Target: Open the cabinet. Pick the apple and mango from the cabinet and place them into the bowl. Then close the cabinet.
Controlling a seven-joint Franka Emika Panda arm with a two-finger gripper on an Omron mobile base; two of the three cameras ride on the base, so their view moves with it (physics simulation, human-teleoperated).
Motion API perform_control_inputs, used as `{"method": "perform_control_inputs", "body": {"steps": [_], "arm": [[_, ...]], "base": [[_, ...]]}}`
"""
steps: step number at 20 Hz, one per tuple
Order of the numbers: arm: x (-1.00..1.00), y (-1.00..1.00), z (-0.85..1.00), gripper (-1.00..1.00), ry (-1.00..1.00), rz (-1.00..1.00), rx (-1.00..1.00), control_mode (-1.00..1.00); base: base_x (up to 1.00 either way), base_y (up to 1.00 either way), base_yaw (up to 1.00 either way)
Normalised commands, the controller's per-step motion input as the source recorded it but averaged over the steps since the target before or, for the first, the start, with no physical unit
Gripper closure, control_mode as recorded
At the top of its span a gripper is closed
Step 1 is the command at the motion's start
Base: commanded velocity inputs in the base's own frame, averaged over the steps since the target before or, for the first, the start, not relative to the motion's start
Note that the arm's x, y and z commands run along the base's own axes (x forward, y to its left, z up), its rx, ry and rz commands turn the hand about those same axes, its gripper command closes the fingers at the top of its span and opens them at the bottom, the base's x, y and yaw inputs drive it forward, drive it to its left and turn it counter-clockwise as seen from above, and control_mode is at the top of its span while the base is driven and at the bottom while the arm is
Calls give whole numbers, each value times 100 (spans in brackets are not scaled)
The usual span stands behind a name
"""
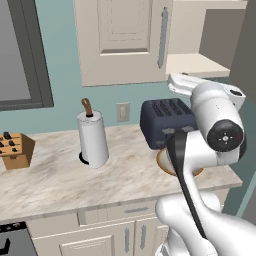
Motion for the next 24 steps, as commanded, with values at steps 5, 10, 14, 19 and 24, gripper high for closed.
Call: {"method": "perform_control_inputs", "body": {"steps": [5,10,14,19,24], "arm": [[58,21,22,-100,0,10,-10,-100],[71,17,10,-100,0,13,-12,-100],[97,1,1,-100,3,6,-7,-100],[100,0,0,-100,12,3,-4,-100],[100,0,0,-100,12,0,-5,-100]], "base": [[0,0,0],[0,0,0],[0,0,0],[0,0,0],[0,0,0]]}}
